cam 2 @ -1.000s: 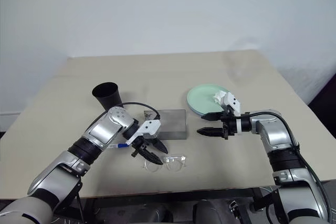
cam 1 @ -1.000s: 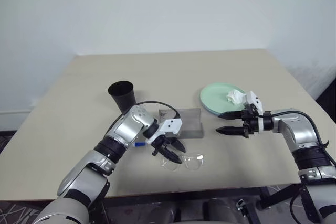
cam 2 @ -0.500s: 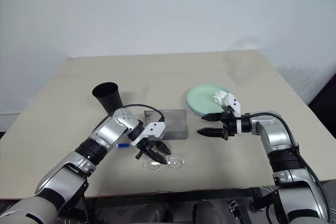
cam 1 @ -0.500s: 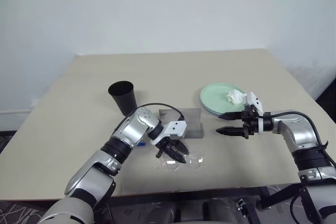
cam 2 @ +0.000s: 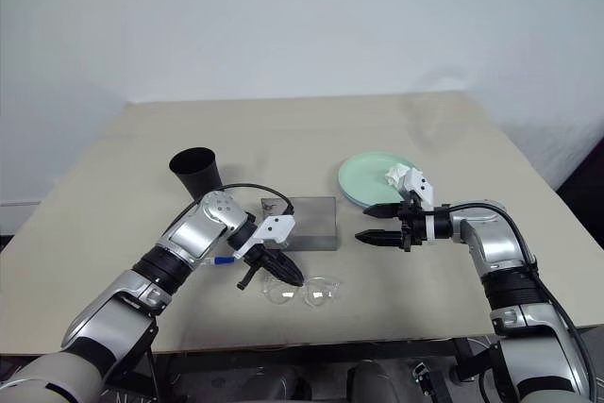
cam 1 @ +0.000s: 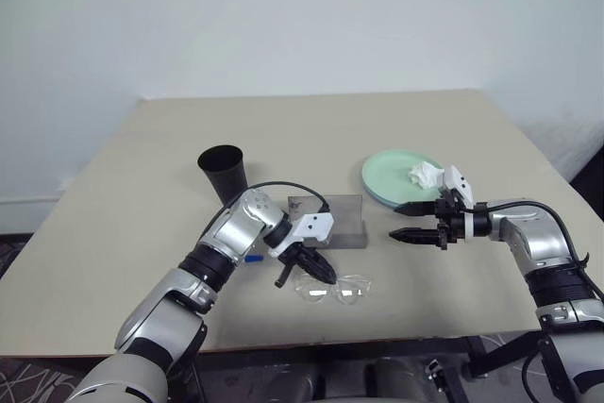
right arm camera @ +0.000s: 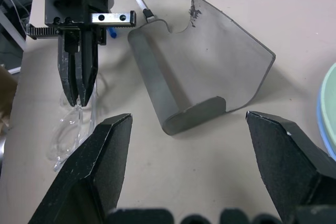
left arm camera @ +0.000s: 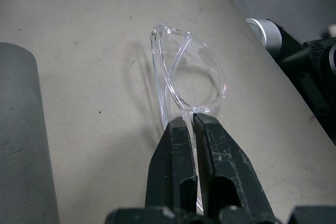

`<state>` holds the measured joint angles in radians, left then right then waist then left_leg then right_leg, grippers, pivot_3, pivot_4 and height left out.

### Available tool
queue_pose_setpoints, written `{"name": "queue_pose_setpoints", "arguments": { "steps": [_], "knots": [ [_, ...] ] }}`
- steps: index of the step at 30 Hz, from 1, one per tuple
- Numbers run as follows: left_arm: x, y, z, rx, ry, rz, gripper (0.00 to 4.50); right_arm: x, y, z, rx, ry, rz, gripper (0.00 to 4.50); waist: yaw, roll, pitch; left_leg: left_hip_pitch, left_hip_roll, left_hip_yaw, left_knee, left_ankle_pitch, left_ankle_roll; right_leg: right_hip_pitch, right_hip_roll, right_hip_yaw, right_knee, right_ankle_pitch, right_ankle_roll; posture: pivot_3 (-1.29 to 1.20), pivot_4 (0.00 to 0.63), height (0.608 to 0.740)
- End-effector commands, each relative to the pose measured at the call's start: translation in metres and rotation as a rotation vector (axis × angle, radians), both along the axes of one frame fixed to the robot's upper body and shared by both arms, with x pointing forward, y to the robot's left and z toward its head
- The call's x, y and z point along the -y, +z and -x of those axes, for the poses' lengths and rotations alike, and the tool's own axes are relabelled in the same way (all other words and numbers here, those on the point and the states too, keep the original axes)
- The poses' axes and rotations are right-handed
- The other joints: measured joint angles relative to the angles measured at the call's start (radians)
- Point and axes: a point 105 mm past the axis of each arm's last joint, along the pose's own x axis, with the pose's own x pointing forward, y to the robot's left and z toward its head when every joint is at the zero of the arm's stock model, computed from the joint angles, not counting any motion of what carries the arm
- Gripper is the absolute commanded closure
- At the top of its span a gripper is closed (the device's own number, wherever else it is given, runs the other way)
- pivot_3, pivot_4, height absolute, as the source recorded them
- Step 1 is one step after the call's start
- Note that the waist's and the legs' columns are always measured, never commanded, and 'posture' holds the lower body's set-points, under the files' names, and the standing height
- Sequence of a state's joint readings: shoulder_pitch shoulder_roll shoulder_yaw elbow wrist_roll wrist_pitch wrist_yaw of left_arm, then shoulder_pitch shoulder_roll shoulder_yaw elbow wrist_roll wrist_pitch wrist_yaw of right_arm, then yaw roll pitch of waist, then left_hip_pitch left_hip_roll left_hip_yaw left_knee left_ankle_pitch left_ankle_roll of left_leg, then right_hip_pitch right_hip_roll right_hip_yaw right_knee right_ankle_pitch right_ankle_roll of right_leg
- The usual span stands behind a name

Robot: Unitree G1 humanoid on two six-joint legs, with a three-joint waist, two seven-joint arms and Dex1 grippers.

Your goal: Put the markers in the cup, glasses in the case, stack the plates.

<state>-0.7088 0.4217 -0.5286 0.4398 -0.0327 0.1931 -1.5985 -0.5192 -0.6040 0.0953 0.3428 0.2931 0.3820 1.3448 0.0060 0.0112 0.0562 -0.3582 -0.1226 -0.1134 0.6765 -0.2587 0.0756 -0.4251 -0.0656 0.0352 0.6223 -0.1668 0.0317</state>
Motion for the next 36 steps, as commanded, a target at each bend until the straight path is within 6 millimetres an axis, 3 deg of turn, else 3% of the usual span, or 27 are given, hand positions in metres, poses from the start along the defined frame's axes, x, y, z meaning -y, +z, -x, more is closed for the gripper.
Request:
{"name": "queue_pose_setpoints", "arguments": {
  "steps": [1, 9, 14, 19, 22, 27, 36],
  "knots": [
    [0.001, 0.007, -0.003, 0.023, -0.003, 0.009, 4.49, -0.003, 0.015, -0.006, 0.064, 0.009, -0.012, 0.74, -0.001, 0.000, 0.000, 0.000, 0.000, 0.000, 0.000, 0.000, 0.000, 0.000, 0.000, 0.000, 0.000, 0.000, 0.000, 0.00, 0.000, 0.740],
    [0.006, 0.039, -0.005, -0.017, 0.026, 0.119, 4.49, -0.003, 0.016, -0.008, 0.068, 0.002, -0.012, 0.74, -0.001, 0.000, 0.000, -0.001, 0.000, 0.000, 0.000, 0.000, 0.000, -0.001, 0.000, 0.000, 0.000, 0.000, 0.000, 0.00, 0.000, 0.740],
    [0.004, 0.064, -0.015, 0.012, 0.063, 0.182, 4.49, 0.009, 0.019, -0.023, 0.103, -0.076, 0.002, 0.74, -0.001, -0.001, 0.001, -0.001, 0.000, 0.000, 0.000, 0.000, 0.000, -0.001, 0.000, 0.000, 0.000, 0.000, 0.000, 0.00, 0.000, 0.740],
    [-0.001, 0.079, -0.036, 0.137, 0.124, 0.197, 4.49, 0.020, 0.025, -0.033, 0.129, -0.122, 0.010, 0.74, -0.003, -0.001, 0.001, 0.000, 0.000, 0.000, -0.001, 0.000, 0.000, -0.001, 0.000, 0.000, 0.000, 0.000, 0.000, 0.00, 0.000, 0.740],
    [-0.005, 0.085, -0.061, 0.281, 0.200, 0.178, 4.49, 0.021, 0.026, -0.035, 0.135, -0.128, 0.010, 0.74, -0.001, -0.001, 0.001, -0.001, 0.000, -0.001, -0.001, 0.000, 0.000, -0.002, 0.000, 0.000, 0.000, 0.000, 0.000, 0.00, 0.000, 0.740],
    [-0.012, 0.087, -0.097, 0.480, 0.288, 0.092, 4.49, 0.017, 0.025, -0.033, 0.136, -0.122, 0.007, 0.74, -0.001, -0.001, 0.001, -0.001, -0.001, -0.001, -0.002, 0.000, 0.000, -0.002, 0.000, 0.000, 0.000, 0.001, 0.001, 0.00, 0.000, 0.740],
    [-0.012, 0.067, -0.109, 0.577, 0.251, -0.018, 4.49, 0.014, 0.025, -0.032, 0.139, -0.127, 0.000, 0.74, -0.001, -0.001, 0.001, -0.002, -0.002, -0.001, -0.002, 0.000, 0.001, -0.003, -0.001, 0.000, -0.001, 0.002, 0.003, 0.00, 0.000, 0.740]
  ]
}}
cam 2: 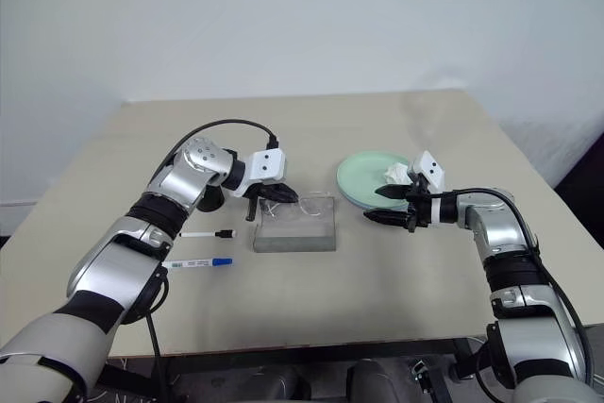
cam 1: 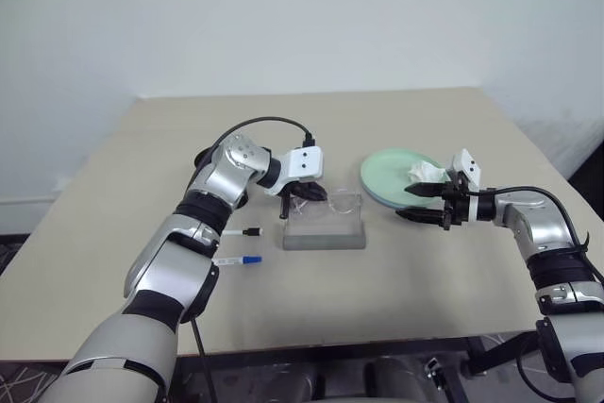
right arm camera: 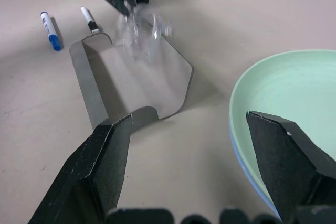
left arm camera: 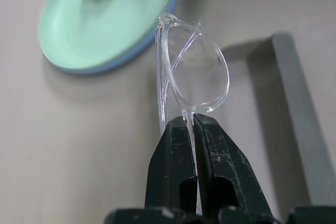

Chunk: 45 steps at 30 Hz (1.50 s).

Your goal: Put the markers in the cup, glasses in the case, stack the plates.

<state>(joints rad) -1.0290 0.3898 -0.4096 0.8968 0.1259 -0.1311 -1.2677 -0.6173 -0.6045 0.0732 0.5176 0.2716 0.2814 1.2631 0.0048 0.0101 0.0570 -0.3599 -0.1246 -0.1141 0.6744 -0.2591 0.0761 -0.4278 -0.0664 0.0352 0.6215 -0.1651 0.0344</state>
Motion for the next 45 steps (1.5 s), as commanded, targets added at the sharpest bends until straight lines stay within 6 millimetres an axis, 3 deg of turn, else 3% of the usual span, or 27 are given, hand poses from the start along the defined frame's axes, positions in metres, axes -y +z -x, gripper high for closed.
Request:
{"name": "queue_pose_setpoints", "arguments": {
  "steps": [1, 11, 17, 20, 24, 30, 33, 35, 40, 45],
  "knots": [
    [0.003, 0.008, -0.006, 0.090, -0.033, -0.055, 4.49, -0.004, 0.015, -0.002, 0.060, 0.007, -0.012, 0.74, 0.000, 0.000, 0.000, 0.000, 0.000, 0.000, 0.000, 0.000, 0.000, 0.000, 0.000, 0.000, 0.000, 0.000, 0.000, 0.00, 0.000, 0.740],
    [0.005, -0.021, 0.020, -0.043, -0.154, -0.124, 4.49, -0.006, 0.015, -0.001, 0.060, 0.000, -0.017, 0.74, -0.001, 0.000, 0.000, 0.000, 0.000, 0.000, 0.000, 0.001, 0.001, 0.000, 0.000, 0.000, 0.000, 0.000, 0.001, 0.00, 0.000, 0.740],
    [0.007, -0.027, 0.030, -0.136, -0.154, -0.090, 4.49, -0.007, 0.013, -0.001, 0.063, -0.001, -0.013, 0.74, 0.000, 0.000, 0.000, 0.000, 0.000, 0.000, 0.001, 0.001, 0.003, 0.000, 0.000, 0.000, 0.000, 0.001, 0.001, 0.00, 0.000, 0.740],
    [0.008, -0.026, 0.029, -0.133, -0.137, -0.078, 3.83, -0.006, 0.012, -0.001, 0.062, -0.001, -0.012, 0.74, 0.000, 0.000, 0.000, 0.000, 0.000, 0.000, 0.001, 0.001, 0.003, 0.001, 0.000, 0.000, 0.000, 0.001, 0.001, 0.00, 0.000, 0.740],
    [0.012, -0.023, 0.024, -0.096, -0.113, -0.061, 2.54, -0.006, 0.011, -0.001, 0.060, 0.001, -0.012, 0.74, 0.000, 0.000, 0.000, 0.000, 0.000, 0.000, 0.001, 0.001, 0.003, 0.001, 0.000, 0.000, 0.000, 0.001, 0.001, 0.00, 0.000, 0.740],
    [0.023, 0.004, 0.011, -0.058, -0.062, 0.072, 2.54, -0.007, 0.009, -0.001, 0.059, 0.002, -0.014, 0.74, 0.000, 0.000, 0.000, 0.000, 0.000, 0.000, 0.001, 0.001, 0.002, 0.000, 0.000, 0.000, 0.000, 0.001, 0.001, 0.00, 0.000, 0.740],
    [0.026, 0.025, -0.007, 0.011, 0.035, 0.150, 2.54, -0.006, 0.008, -0.001, 0.061, 0.002, -0.014, 0.74, 0.000, -0.001, 0.000, 0.000, 0.000, 0.000, 0.001, 0.001, 0.002, 0.001, 0.000, 0.000, 0.000, 0.001, 0.001, 0.00, 0.000, 0.740],
    [0.023, 0.031, -0.017, 0.058, 0.086, 0.155, 2.93, -0.006, 0.008, -0.001, 0.062, 0.002, -0.014, 0.74, 0.000, -0.001, 0.000, 0.000, 0.000, 0.000, 0.002, 0.001, 0.002, 0.001, 0.000, 0.000, 0.000, 0.001, 0.002, 0.00, 0.000, 0.740],
    [0.014, 0.024, -0.034, 0.176, 0.175, 0.087, 4.47, -0.009, 0.013, 0.002, 0.064, 0.028, -0.050, 0.74, -0.004, -0.001, 0.000, 0.000, 0.000, 0.000, 0.001, 0.000, 0.000, 0.001, 0.000, 0.000, 0.000, 0.001, 0.002, 0.00, 0.000, 0.740],
    [0.004, 0.002, -0.040, 0.208, 0.235, -0.008, 4.47, -0.015, 0.022, 0.008, 0.072, 0.066, -0.104, 0.74, -0.003, -0.001, 0.000, 0.000, 0.000, 0.000, 0.001, 0.000, 0.000, 0.000, 0.000, 0.000, 0.000, 0.002, 0.003, 0.00, 0.000, 0.740]
  ]
}}
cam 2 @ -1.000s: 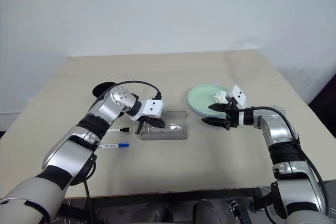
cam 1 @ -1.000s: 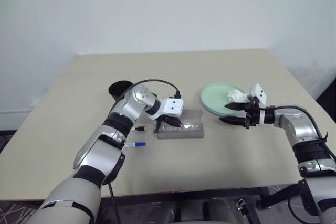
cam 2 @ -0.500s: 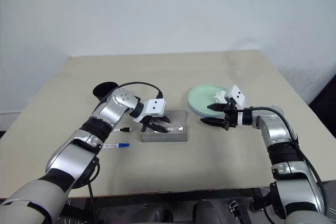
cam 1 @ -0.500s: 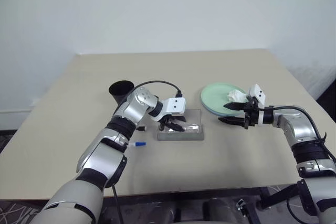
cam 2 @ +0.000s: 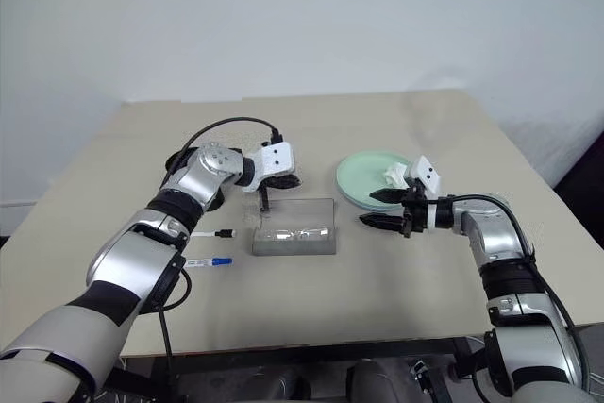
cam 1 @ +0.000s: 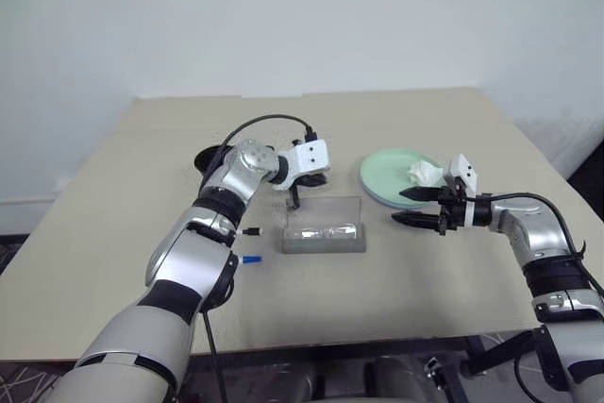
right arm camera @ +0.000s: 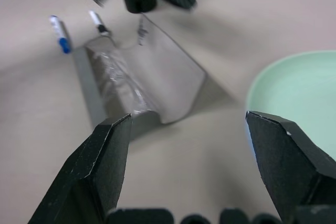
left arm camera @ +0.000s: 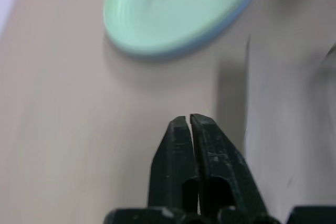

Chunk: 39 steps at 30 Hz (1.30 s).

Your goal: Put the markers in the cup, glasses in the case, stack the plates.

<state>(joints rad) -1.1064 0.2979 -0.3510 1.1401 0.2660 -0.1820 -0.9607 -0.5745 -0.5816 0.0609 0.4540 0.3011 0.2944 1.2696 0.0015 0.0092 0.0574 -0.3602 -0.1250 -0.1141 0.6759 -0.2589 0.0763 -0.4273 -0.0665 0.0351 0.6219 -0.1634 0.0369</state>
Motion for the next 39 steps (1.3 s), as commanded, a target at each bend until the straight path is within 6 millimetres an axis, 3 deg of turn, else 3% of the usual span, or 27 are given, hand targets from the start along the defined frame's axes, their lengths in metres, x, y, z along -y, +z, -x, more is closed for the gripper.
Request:
{"name": "queue_pose_setpoints", "arguments": {
  "steps": [1, 4, 9, 20, 29, 37, 39],
  "knots": [
    [0.000, 0.005, -0.008, 0.064, 0.025, -0.031, 4.47, -0.006, 0.024, 0.000, 0.071, 0.030, -0.062, 0.74, 0.000, 0.000, 0.000, 0.000, 0.000, 0.000, 0.000, 0.000, 0.000, 0.000, 0.000, 0.000, 0.000, 0.000, 0.000, 0.00, 0.000, 0.740],
    [-0.009, -0.007, -0.011, 0.062, 0.093, -0.076, 4.47, -0.006, 0.023, 0.000, 0.069, 0.020, -0.064, 0.74, 0.002, -0.001, 0.000, 0.000, 0.000, 0.000, 0.000, 0.000, 0.000, 0.001, 0.000, 0.000, 0.000, 0.000, 0.000, 0.00, 0.000, 0.740],
    [-0.009, -0.017, -0.001, -0.011, 0.027, -0.091, 4.47, -0.006, 0.022, 0.000, 0.067, 0.014, -0.061, 0.74, 0.003, -0.001, 0.000, 0.000, 0.000, 0.000, 0.000, 0.000, 0.000, 0.000, 0.000, 0.000, 0.000, 0.000, 0.001, 0.00, 0.000, 0.740],
    [-0.019, -0.001, 0.047, -0.340, -0.247, 0.081, 4.47, -0.006, 0.021, -0.002, 0.065, 0.004, -0.061, 0.74, -0.003, -0.001, 0.000, 0.000, 0.000, 0.000, 0.001, 0.000, 0.000, 0.000, -0.001, -0.001, 0.000, 0.000, 0.001, 0.00, 0.000, 0.740],
    [-0.041, -0.034, 0.077, -0.403, -0.304, -0.075, 4.47, -0.010, 0.022, -0.004, 0.069, 0.016, -0.059, 0.74, -0.002, -0.001, 0.000, 0.001, 0.000, 0.000, 0.001, 0.000, 0.000, 0.001, 0.000, 0.000, 0.000, 0.000, 0.000, 0.00, 0.000, 0.740],
    [-0.041, -0.011, 0.087, -0.366, -0.294, 0.040, 4.47, -0.016, 0.022, -0.003, 0.068, 0.031, -0.062, 0.74, -0.003, 0.000, -0.001, 0.002, 0.000, 0.000, 0.000, 0.000, 0.000, 0.000, 0.000, 0.001, 0.001, 0.000, 0.000, 0.00, 0.000, 0.740],
    [-0.049, -0.002, 0.091, -0.354, -0.282, 0.060, 4.47, -0.018, 0.020, -0.003, 0.064, 0.036, -0.061, 0.74, -0.003, 0.000, -0.001, 0.001, 0.000, 0.000, 0.000, 0.000, 0.000, 0.000, 0.000, 0.001, 0.001, 0.000, 0.000, 0.00, 0.000, 0.740]
  ]
}}
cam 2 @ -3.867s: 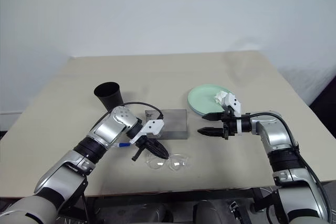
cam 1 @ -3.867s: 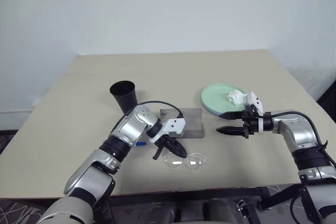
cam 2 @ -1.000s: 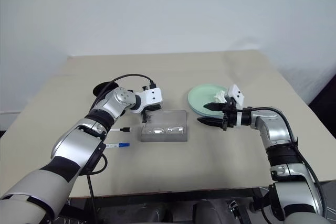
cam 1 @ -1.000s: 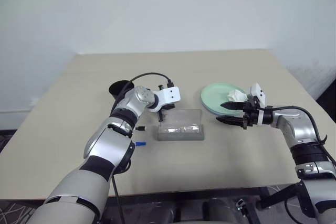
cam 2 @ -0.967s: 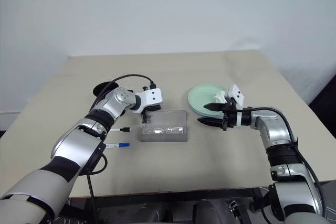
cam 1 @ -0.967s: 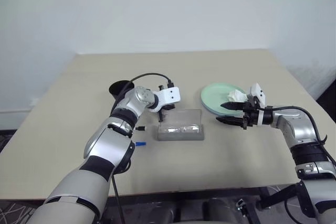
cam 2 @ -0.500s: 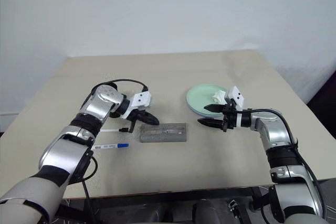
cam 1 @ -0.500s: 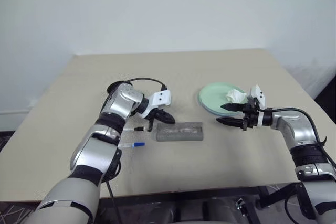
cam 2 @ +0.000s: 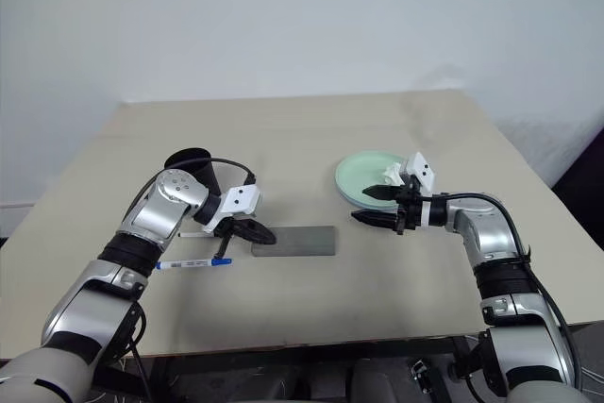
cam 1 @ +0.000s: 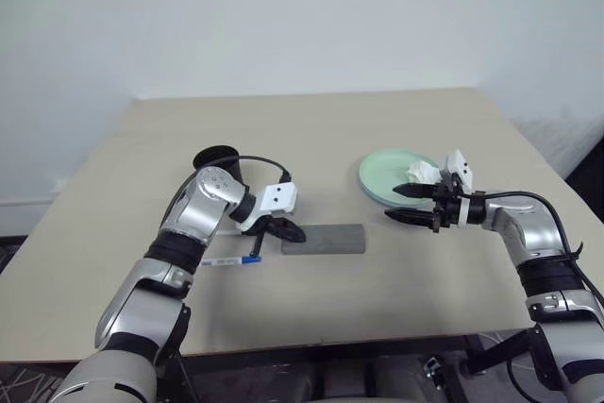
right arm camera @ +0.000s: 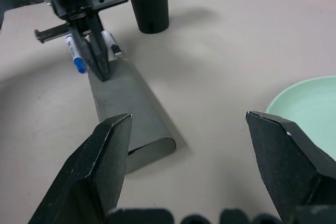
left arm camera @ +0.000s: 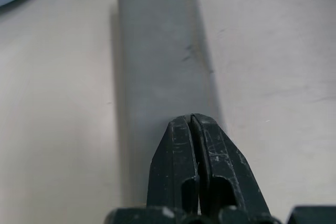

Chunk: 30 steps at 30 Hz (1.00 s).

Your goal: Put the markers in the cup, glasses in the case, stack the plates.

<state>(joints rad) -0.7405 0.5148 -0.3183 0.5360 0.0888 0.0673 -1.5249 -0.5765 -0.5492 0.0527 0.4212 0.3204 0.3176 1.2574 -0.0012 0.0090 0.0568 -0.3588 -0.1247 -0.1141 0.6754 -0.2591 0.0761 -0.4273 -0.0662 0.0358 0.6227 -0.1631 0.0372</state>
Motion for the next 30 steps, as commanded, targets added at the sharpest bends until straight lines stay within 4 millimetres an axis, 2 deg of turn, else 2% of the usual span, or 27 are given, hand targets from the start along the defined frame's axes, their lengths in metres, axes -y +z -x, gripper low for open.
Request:
{"name": "queue_pose_setpoints", "arguments": {
  "steps": [1, 4, 28, 29, 30],
  "knots": [
    [-0.012, 0.027, 0.003, 0.043, 0.018, 0.050, 4.47, -0.006, 0.014, -0.002, 0.054, 0.023, -0.014, 0.74, -0.001, 0.000, 0.000, 0.000, 0.000, 0.000, 0.000, 0.000, 0.000, 0.000, 0.000, 0.000, 0.000, 0.000, 0.000, 0.00, 0.000, 0.740],
    [-0.017, 0.031, 0.006, 0.044, 0.031, 0.051, 4.47, -0.007, 0.013, -0.002, 0.053, 0.024, -0.014, 0.74, 0.000, 0.000, 0.000, 0.000, 0.000, 0.000, 0.000, 0.000, 0.000, 0.000, 0.000, 0.000, 0.000, 0.000, 0.000, 0.00, 0.000, 0.740],
    [-0.017, 0.032, 0.008, 0.041, 0.038, 0.052, 4.47, -0.007, 0.013, -0.002, 0.053, 0.024, -0.013, 0.74, 0.005, 0.000, 0.000, 0.000, 0.000, 0.000, -0.001, 0.000, 0.000, 0.000, 0.000, 0.000, 0.000, 0.000, 0.000, 0.00, 0.000, 0.740],
    [-0.055, 0.024, 0.017, 0.004, 0.097, -0.029, 4.47, -0.010, 0.010, -0.001, 0.044, 0.030, -0.016, 0.74, 0.002, 0.000, 0.000, 0.000, 0.000, 0.000, -0.001, 0.000, 0.000, 0.000, 0.000, 0.000, 0.000, 0.000, 0.000, 0.00, 0.000, 0.740],
    [-0.082, 0.020, 0.026, -0.025, 0.137, -0.093, 4.47, -0.012, 0.008, 0.000, 0.038, 0.034, -0.018, 0.74, -0.008, 0.000, 0.000, 0.000, 0.000, 0.000, -0.001, 0.000, 0.000, -0.001, 0.000, 0.001, 0.000, 0.000, 0.000, 0.00, 0.000, 0.740]
  ]
}}
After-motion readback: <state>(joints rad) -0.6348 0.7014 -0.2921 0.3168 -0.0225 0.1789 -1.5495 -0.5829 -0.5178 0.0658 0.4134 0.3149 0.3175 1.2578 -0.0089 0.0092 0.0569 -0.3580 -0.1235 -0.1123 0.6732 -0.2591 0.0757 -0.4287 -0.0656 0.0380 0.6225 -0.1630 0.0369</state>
